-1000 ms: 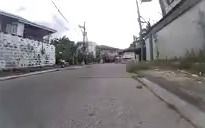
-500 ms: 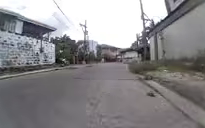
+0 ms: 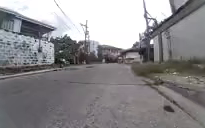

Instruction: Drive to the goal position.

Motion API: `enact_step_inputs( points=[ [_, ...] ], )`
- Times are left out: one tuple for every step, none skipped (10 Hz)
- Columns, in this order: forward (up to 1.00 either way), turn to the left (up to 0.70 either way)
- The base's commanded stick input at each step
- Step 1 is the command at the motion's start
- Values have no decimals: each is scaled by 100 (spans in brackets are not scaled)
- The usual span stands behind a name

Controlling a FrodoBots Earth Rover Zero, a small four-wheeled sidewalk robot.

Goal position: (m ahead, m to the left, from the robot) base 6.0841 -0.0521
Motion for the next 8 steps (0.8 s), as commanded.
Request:
enact_step_inputs(
  points=[
    [100,-15],
    [100,7],
    [100,7],
    [100,7],
    [100,7],
    [100,7],
    [100,7],
    [100,7]
  ],
)
